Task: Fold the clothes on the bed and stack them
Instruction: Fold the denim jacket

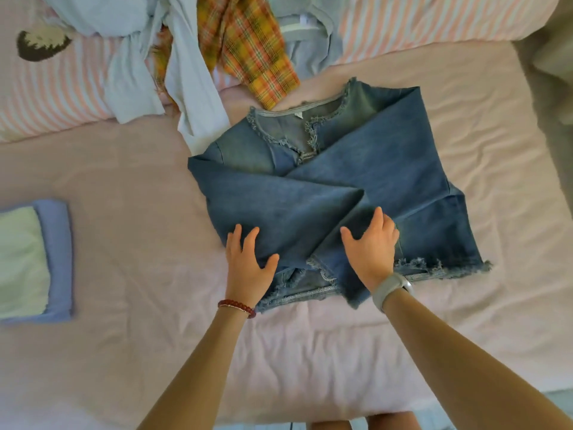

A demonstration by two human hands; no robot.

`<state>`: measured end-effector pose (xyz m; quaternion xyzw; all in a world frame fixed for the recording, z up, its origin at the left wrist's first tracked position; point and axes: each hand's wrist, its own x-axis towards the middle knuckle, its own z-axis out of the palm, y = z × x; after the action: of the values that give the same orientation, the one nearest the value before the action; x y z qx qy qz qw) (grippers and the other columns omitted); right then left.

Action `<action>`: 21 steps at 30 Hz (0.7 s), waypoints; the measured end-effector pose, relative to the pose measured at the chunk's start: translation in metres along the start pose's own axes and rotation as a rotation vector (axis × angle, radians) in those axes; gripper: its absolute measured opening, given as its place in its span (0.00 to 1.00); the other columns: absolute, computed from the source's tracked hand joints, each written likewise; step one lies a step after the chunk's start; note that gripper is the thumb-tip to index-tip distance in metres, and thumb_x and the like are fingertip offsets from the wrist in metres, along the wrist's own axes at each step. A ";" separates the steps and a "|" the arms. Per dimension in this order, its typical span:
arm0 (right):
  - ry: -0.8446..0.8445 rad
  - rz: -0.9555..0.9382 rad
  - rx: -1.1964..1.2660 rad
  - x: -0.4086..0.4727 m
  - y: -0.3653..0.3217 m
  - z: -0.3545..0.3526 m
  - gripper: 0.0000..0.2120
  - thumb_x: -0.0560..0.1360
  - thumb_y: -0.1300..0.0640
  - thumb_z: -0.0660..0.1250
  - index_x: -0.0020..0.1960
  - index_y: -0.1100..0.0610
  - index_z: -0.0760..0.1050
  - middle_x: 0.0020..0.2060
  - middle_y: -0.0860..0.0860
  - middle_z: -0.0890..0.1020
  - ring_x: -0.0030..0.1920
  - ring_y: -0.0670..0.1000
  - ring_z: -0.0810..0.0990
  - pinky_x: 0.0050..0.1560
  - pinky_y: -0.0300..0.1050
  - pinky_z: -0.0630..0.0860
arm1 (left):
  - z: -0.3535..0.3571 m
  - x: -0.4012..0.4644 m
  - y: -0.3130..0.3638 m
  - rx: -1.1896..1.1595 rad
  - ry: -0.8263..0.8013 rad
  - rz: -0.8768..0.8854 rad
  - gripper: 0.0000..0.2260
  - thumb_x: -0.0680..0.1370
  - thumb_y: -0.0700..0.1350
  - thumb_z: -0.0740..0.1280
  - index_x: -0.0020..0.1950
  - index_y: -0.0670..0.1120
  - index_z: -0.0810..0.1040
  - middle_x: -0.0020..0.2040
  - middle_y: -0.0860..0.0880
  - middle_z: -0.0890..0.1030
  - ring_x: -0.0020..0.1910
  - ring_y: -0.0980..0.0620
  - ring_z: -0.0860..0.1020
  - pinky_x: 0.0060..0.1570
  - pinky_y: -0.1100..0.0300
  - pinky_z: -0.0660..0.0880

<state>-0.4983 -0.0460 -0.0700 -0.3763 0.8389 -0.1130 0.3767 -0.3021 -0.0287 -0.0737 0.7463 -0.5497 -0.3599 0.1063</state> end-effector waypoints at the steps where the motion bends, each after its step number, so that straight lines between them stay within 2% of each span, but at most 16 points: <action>1: -0.016 0.044 0.038 0.005 -0.005 -0.005 0.25 0.76 0.55 0.64 0.69 0.63 0.63 0.66 0.60 0.68 0.67 0.60 0.63 0.63 0.53 0.63 | -0.003 -0.001 0.002 -0.082 -0.010 -0.044 0.23 0.76 0.43 0.68 0.69 0.43 0.68 0.75 0.43 0.57 0.75 0.46 0.54 0.71 0.55 0.55; 2: -0.043 0.061 0.081 0.007 -0.010 -0.010 0.13 0.76 0.58 0.63 0.58 0.63 0.71 0.54 0.60 0.75 0.59 0.61 0.70 0.57 0.52 0.67 | -0.009 -0.001 0.003 -0.171 -0.026 -0.101 0.18 0.77 0.42 0.66 0.66 0.43 0.71 0.73 0.43 0.62 0.73 0.47 0.60 0.68 0.57 0.59; 3: -0.074 0.028 0.099 0.004 -0.016 -0.015 0.05 0.76 0.60 0.62 0.45 0.61 0.72 0.42 0.57 0.76 0.50 0.60 0.73 0.49 0.50 0.70 | -0.019 -0.001 0.006 -0.297 -0.057 -0.168 0.14 0.78 0.43 0.65 0.63 0.44 0.73 0.69 0.44 0.67 0.70 0.47 0.65 0.65 0.57 0.63; 4: -0.101 -0.063 0.097 -0.004 -0.025 -0.019 0.08 0.75 0.61 0.62 0.38 0.61 0.68 0.35 0.54 0.73 0.43 0.58 0.72 0.42 0.47 0.69 | -0.032 -0.002 0.012 -0.456 -0.108 -0.244 0.12 0.79 0.45 0.62 0.61 0.45 0.74 0.66 0.45 0.71 0.67 0.47 0.68 0.62 0.56 0.66; 5: -0.157 -0.188 0.110 -0.016 -0.035 -0.022 0.08 0.75 0.61 0.62 0.38 0.61 0.69 0.33 0.53 0.72 0.39 0.55 0.71 0.40 0.44 0.67 | -0.048 -0.004 0.019 -0.636 -0.191 -0.339 0.13 0.80 0.49 0.59 0.62 0.46 0.73 0.63 0.47 0.73 0.64 0.47 0.71 0.61 0.54 0.68; 7: -0.373 -0.470 0.157 -0.052 -0.061 -0.021 0.05 0.76 0.62 0.63 0.49 0.63 0.77 0.38 0.52 0.74 0.40 0.52 0.71 0.40 0.38 0.65 | -0.085 -0.009 0.025 -0.991 -0.343 -0.466 0.23 0.78 0.59 0.53 0.62 0.45 0.72 0.59 0.47 0.77 0.60 0.45 0.74 0.61 0.48 0.70; 9: -0.709 -0.701 0.175 -0.092 -0.081 -0.007 0.13 0.77 0.65 0.62 0.60 0.61 0.77 0.47 0.53 0.77 0.45 0.52 0.74 0.47 0.33 0.67 | -0.121 -0.020 0.021 -1.097 -0.382 -0.478 0.28 0.76 0.62 0.48 0.59 0.43 0.74 0.54 0.44 0.80 0.55 0.44 0.77 0.59 0.48 0.71; 11: -0.945 -0.808 0.113 -0.121 -0.088 0.018 0.15 0.77 0.67 0.59 0.62 0.62 0.75 0.57 0.56 0.78 0.55 0.53 0.76 0.57 0.36 0.68 | -0.146 -0.032 0.010 -0.953 -0.391 -0.398 0.21 0.81 0.55 0.50 0.52 0.42 0.76 0.46 0.46 0.83 0.48 0.48 0.80 0.51 0.56 0.76; 13: -1.018 -0.794 0.105 -0.138 -0.085 0.039 0.15 0.78 0.68 0.57 0.61 0.62 0.76 0.60 0.55 0.78 0.57 0.51 0.76 0.60 0.37 0.69 | -0.160 -0.042 -0.010 -0.708 -0.296 -0.375 0.10 0.80 0.45 0.61 0.45 0.41 0.76 0.34 0.49 0.82 0.40 0.49 0.80 0.42 0.63 0.78; 15: -0.971 -0.657 0.130 -0.145 -0.075 0.054 0.15 0.78 0.66 0.56 0.56 0.59 0.79 0.52 0.52 0.81 0.49 0.48 0.79 0.54 0.36 0.73 | -0.170 -0.045 -0.041 -0.569 -0.135 -0.422 0.06 0.80 0.39 0.61 0.44 0.40 0.72 0.29 0.47 0.77 0.31 0.51 0.79 0.38 0.62 0.79; 17: -0.786 -0.494 0.223 -0.143 -0.065 0.062 0.14 0.78 0.66 0.56 0.49 0.53 0.78 0.44 0.50 0.80 0.43 0.49 0.78 0.48 0.42 0.75 | -0.176 -0.044 -0.069 -0.454 -0.014 -0.421 0.05 0.80 0.42 0.60 0.44 0.45 0.70 0.35 0.46 0.74 0.29 0.55 0.79 0.43 0.56 0.79; 19: -0.398 -0.494 0.267 -0.132 -0.058 0.067 0.14 0.76 0.68 0.57 0.51 0.53 0.77 0.45 0.52 0.77 0.44 0.48 0.75 0.50 0.42 0.73 | -0.173 -0.045 -0.092 -0.287 -0.040 -0.369 0.03 0.79 0.47 0.61 0.47 0.51 0.69 0.43 0.49 0.74 0.40 0.52 0.79 0.51 0.54 0.74; 20: -0.216 -0.500 0.217 -0.125 -0.058 0.071 0.14 0.76 0.67 0.57 0.55 0.56 0.76 0.49 0.53 0.76 0.48 0.51 0.74 0.54 0.46 0.71 | -0.166 -0.046 -0.098 -0.280 -0.101 -0.351 0.03 0.79 0.48 0.62 0.50 0.51 0.70 0.46 0.50 0.74 0.47 0.51 0.77 0.52 0.56 0.71; 21: -0.100 -0.452 0.153 -0.118 -0.060 0.076 0.15 0.76 0.64 0.58 0.61 0.57 0.74 0.54 0.55 0.74 0.55 0.54 0.71 0.60 0.51 0.68 | -0.157 -0.047 -0.101 -0.299 -0.171 -0.327 0.08 0.78 0.50 0.64 0.55 0.50 0.70 0.49 0.52 0.74 0.52 0.51 0.75 0.53 0.58 0.69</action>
<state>-0.3603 0.0044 -0.0295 -0.5300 0.7026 -0.2392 0.4102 -0.1308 0.0142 0.0024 0.7681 -0.3691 -0.5119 0.1090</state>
